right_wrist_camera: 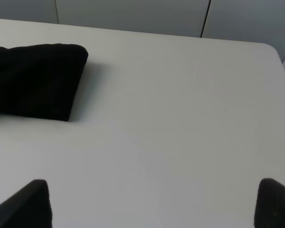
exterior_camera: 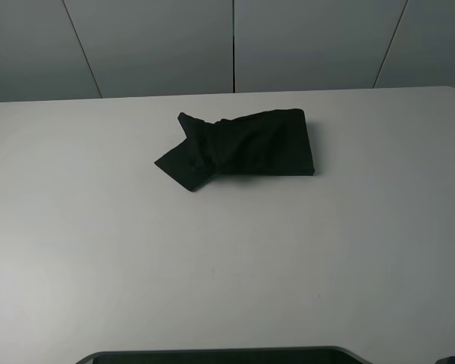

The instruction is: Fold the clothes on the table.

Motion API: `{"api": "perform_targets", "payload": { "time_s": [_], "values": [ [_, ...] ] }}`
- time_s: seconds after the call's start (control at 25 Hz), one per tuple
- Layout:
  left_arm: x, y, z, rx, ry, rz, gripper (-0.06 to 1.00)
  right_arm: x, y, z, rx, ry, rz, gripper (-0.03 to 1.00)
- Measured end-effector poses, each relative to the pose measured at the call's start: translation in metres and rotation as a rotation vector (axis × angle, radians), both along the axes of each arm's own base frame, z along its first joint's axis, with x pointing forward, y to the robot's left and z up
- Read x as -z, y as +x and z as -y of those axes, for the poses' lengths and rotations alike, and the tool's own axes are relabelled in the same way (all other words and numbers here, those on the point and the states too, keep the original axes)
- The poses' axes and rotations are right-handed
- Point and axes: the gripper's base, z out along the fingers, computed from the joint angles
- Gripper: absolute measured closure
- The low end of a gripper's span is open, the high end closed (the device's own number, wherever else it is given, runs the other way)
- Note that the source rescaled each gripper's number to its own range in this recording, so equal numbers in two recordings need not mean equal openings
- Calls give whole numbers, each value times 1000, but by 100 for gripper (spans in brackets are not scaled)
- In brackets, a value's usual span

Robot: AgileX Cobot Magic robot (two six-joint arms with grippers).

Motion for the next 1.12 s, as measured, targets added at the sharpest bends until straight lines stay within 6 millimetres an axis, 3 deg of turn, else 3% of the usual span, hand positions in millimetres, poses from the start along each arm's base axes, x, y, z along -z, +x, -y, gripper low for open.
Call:
{"api": "perform_targets", "payload": {
  "time_s": [0.4,1.12],
  "values": [
    [0,0,-4,-39,-21,0,-5,0,0,4,49,1,1,5],
    [0,0,-5,-32,-21,1,-5,0,0,4,56,7,3,6]
  ]
}}
